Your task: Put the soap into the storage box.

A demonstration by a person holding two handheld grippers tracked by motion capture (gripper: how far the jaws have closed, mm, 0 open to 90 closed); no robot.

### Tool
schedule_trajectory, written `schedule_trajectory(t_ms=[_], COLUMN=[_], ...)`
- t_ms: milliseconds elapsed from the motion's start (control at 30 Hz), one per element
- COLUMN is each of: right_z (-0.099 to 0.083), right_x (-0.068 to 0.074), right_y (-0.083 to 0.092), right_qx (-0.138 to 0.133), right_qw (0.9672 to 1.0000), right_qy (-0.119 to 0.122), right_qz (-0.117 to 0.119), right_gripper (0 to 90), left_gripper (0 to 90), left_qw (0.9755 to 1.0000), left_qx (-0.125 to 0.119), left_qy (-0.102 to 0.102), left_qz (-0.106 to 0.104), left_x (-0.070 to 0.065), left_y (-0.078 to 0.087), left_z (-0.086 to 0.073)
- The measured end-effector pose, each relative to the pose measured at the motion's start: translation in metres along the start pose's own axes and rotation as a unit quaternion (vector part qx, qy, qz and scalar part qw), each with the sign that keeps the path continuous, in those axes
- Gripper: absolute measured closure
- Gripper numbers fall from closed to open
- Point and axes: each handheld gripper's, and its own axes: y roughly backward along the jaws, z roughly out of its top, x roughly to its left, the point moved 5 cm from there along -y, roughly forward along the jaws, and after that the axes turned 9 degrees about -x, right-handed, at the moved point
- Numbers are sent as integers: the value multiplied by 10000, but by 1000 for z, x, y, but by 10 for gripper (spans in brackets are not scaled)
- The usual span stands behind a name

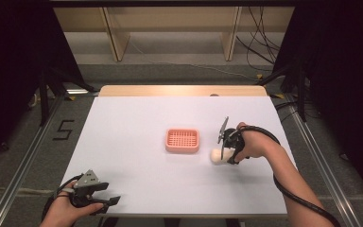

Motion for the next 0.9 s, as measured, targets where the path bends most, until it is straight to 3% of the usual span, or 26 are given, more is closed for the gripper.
schedule_trajectory(t_ms=[33, 133, 167, 300, 333, 400, 433, 500, 533, 733, 767, 900], right_z=[1, 3, 4, 7, 9, 11, 12, 12, 13, 16, 17, 17], right_x=[-1, -1, -3, -1, 1, 0, 1, 0, 1, 0, -3, -1], right_y=[-1, -4, -5, -9, -9, -11, -12, -13, -14, -17, -19, -22], right_qx=[2, 44, -1, 82, 138, 97, 165, 154, 218, 214, 93, 207], right_qw=[10000, 10000, 9998, 9998, 9998, 9996, 9997, 9996, 9993, 9992, 9983, 9984], right_qy=[91, 54, 220, 166, 87, 262, 169, 240, 248, 326, 568, 503], right_qz=[26, 0, 25, 24, 117, 105, 93, 76, 186, 126, 130, 166], right_gripper=[360, 360, 360, 362, 364, 369, 375, 378, 384, 396, 399, 419], left_gripper=[292, 292, 292, 292, 292, 292, 291, 292, 292, 292, 292, 292], left_qw=[10000, 9999, 10000, 10000, 10000, 9999, 9999, 9999, 9999, 10000, 10000, 10000], left_qx=[0, -45, -28, -37, -37, -38, -43, -41, -38, -37, -34, -51], left_qy=[0, 83, 33, 7, 4, 12, 7, 13, 19, 6, 9, -4], left_qz=[0, 63, 62, 63, 65, 100, 114, 116, 99, 89, 87, 51], left_x=[0, 0, 0, 0, 0, 0, 1, 1, 1, 1, 1, 0], left_y=[0, -1, 0, 0, 0, -1, -1, -1, -1, 0, 0, 0], left_z=[0, 0, 0, 0, 0, 0, 0, 0, 0, 0, 0, 1])
